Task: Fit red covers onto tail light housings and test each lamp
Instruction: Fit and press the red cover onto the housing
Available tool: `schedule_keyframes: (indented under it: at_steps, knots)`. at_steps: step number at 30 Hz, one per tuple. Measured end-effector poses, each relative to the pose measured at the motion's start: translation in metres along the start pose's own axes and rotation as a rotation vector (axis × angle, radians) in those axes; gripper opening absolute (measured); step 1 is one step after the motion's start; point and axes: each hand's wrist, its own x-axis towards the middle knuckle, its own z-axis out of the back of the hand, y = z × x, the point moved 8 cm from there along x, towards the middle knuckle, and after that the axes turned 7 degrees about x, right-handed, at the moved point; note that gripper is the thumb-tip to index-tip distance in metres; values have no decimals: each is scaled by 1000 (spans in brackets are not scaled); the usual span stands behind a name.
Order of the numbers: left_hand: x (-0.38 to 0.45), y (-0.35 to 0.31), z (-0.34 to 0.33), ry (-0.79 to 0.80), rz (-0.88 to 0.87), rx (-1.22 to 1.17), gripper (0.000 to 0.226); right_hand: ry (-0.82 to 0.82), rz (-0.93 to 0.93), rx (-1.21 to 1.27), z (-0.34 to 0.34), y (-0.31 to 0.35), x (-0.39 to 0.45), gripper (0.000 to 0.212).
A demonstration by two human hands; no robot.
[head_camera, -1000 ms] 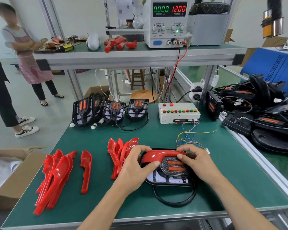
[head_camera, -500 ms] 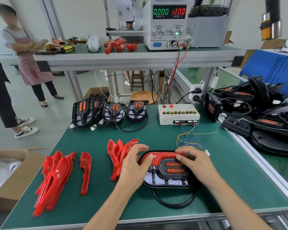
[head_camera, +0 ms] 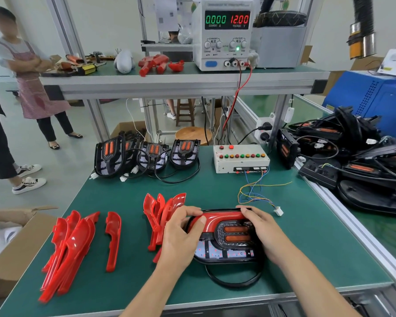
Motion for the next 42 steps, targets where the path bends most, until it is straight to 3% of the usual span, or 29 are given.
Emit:
schedule_keyframes:
  at_steps: [10, 37, 42]
  knots:
    - [-4, 6, 0, 22, -5, -24, 14, -20, 13, 64, -10, 4, -6, 25]
    - [-3, 10, 0, 13, 38, -10, 15, -26, -10, 68, -11, 6, -7, 17]
    - [0, 19, -1, -20, 258, -238, 20, -17, -15, 114, -8, 7, -10, 16]
